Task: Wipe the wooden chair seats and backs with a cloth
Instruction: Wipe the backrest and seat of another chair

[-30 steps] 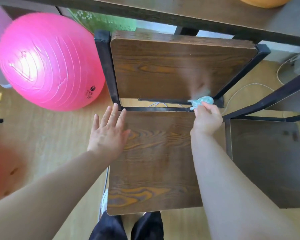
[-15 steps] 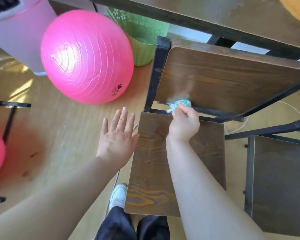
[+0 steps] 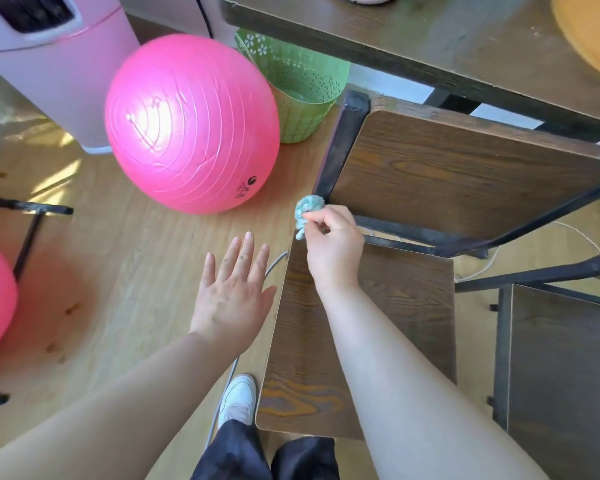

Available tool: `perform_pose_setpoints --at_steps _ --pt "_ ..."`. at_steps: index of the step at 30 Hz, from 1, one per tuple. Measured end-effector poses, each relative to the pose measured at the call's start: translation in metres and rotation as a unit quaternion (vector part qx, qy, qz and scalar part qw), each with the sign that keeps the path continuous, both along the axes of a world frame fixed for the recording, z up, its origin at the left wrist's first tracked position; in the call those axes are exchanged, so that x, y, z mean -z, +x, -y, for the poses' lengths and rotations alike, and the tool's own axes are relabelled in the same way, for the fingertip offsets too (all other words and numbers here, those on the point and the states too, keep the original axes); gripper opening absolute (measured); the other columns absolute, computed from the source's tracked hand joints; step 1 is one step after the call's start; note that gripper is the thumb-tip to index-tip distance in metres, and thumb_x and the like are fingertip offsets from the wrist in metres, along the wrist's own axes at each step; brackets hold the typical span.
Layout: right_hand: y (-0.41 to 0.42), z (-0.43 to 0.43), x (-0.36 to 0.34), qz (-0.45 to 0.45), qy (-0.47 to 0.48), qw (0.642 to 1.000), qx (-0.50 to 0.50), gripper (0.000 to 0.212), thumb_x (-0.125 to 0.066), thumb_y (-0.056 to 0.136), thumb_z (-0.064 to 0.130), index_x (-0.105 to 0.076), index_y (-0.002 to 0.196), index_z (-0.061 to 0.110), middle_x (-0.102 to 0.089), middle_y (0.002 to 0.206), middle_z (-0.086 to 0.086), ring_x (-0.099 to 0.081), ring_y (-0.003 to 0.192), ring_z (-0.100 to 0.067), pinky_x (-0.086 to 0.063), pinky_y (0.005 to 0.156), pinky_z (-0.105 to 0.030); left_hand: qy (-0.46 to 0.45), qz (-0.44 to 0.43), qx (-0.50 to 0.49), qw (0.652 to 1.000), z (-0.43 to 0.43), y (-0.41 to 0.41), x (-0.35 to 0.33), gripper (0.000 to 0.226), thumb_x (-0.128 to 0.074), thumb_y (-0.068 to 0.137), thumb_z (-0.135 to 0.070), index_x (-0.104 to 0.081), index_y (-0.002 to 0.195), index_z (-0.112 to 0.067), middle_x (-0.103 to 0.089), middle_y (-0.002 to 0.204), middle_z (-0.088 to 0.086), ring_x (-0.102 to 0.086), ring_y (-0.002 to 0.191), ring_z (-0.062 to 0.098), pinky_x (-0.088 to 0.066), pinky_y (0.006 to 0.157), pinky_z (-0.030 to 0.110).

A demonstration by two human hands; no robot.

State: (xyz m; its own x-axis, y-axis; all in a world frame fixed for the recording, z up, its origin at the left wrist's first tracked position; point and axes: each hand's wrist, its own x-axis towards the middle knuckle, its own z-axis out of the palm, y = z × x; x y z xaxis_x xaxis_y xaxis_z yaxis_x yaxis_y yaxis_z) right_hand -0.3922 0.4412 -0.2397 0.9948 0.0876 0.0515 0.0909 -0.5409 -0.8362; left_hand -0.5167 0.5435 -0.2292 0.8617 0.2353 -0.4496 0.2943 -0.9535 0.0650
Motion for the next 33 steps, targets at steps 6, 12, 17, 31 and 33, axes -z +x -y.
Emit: perform_pose_setpoints --at_steps 6,12,17,31,33 --pt "0.024 0.025 -0.063 0.214 -0.027 0.976 -0.023 0.017 -0.063 0.081 -0.003 -0.076 0.087 0.006 -0.065 0.095 -0.006 -0.061 0.082 -0.013 -0.049 0.069 -0.019 -0.002 0.006 0.005 1.000 -0.002 0.005 -0.007 0.066 -0.009 0.103 -0.051 0.017 0.155 -0.022 0.025 0.162 0.004 0.022 0.150 0.022 0.001 0.122 0.051" --pt "0.043 0.028 -0.066 0.335 -0.109 0.933 -0.070 0.020 -0.058 0.091 0.002 -0.076 0.099 0.004 -0.065 0.097 -0.012 -0.063 0.088 -0.022 -0.051 0.078 -0.021 -0.008 0.025 0.001 1.000 -0.003 0.024 -0.011 0.070 0.002 0.095 -0.054 0.015 0.156 -0.022 0.022 0.163 0.004 0.020 0.150 0.022 0.003 0.122 0.051" --pt "0.041 0.023 -0.052 0.353 -0.129 0.924 -0.072 0.014 -0.066 0.092 0.008 -0.074 0.102 0.003 -0.064 0.101 -0.015 -0.062 0.090 -0.027 -0.054 0.080 -0.031 -0.011 0.027 -0.002 1.000 -0.009 0.033 -0.010 0.067 -0.006 0.100 -0.053 0.014 0.156 -0.022 0.023 0.163 0.004 0.021 0.150 0.022 0.003 0.122 0.052" --pt "0.034 0.020 -0.016 0.320 -0.108 0.938 -0.074 0.015 -0.063 0.090 0.000 -0.076 0.099 0.002 -0.067 0.100 -0.014 -0.064 0.086 -0.027 -0.054 0.081 -0.027 -0.022 0.023 -0.008 0.999 -0.012 0.041 0.010 0.065 -0.009 0.102 -0.053 0.011 0.157 -0.022 0.020 0.164 0.004 0.019 0.151 0.022 0.004 0.122 0.051" --pt "0.032 0.020 -0.008 0.313 -0.107 0.941 -0.070 0.015 -0.063 0.090 0.001 -0.076 0.098 0.003 -0.067 0.099 -0.013 -0.065 0.086 -0.027 -0.055 0.079 -0.027 -0.023 0.022 -0.010 0.999 -0.013 0.041 0.016 0.065 -0.010 0.103 -0.052 0.011 0.157 -0.022 0.020 0.164 0.004 0.018 0.151 0.022 0.004 0.123 0.051"
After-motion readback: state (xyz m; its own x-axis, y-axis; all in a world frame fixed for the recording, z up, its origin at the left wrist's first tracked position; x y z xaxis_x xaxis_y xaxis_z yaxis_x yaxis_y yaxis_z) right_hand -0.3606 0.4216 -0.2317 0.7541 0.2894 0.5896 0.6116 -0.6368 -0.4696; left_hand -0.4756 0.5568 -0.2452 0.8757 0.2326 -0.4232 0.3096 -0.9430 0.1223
